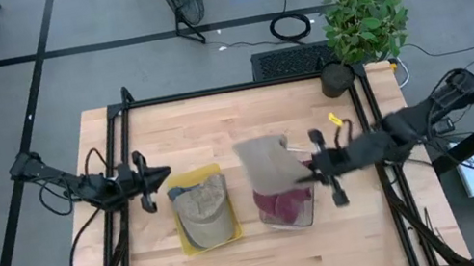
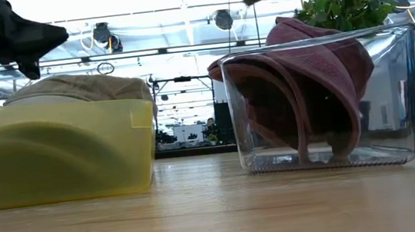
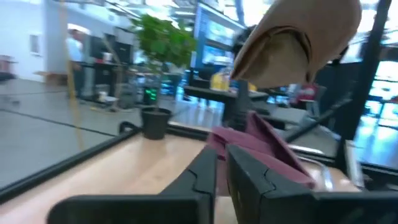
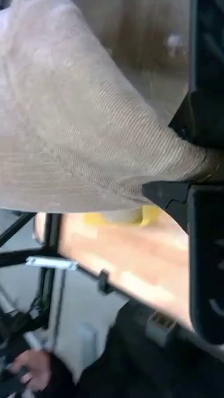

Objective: Pick & Place hat
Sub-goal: Put the brown cap into the yellow bin

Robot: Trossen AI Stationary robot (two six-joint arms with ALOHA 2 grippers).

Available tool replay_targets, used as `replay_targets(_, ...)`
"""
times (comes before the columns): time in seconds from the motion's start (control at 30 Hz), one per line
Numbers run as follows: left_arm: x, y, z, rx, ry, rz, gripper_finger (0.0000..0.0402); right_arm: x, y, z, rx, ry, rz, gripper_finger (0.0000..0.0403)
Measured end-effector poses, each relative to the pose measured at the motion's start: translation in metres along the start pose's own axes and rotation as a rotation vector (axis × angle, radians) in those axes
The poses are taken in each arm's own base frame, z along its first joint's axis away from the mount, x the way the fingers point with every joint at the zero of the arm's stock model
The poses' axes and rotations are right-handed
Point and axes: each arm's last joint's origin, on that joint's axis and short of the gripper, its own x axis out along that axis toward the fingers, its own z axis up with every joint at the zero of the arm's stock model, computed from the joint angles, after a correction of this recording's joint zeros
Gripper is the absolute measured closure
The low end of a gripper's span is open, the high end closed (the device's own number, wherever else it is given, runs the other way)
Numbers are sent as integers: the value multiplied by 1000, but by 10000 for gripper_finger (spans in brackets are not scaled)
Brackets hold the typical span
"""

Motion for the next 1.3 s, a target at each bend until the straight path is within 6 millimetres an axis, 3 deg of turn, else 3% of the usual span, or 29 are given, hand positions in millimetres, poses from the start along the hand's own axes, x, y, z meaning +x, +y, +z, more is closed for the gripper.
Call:
replay_targets(0.17,2,5,0,51,-5,81,309,21,-45,6,-75,-21,11,395)
replay_targets(0.3,3,10,0,202,13,179,238,50,-71,12,-88,-17,152,395)
replay_targets(0.43,4,12,-1,441,48,227,175,79,-80,15,-119,34,274,395)
replay_targets(0.53,6,10,-4,618,76,181,149,103,-82,14,-144,68,307,395)
replay_targets(0.83,11,3,6,701,-48,87,145,149,-106,3,-122,151,269,395)
replay_targets(1.0,16,-3,8,743,-81,-28,144,161,-117,0,-115,136,246,395)
replay_targets(1.3,37,-12,20,790,-3,13,144,170,-123,-2,-104,102,254,395)
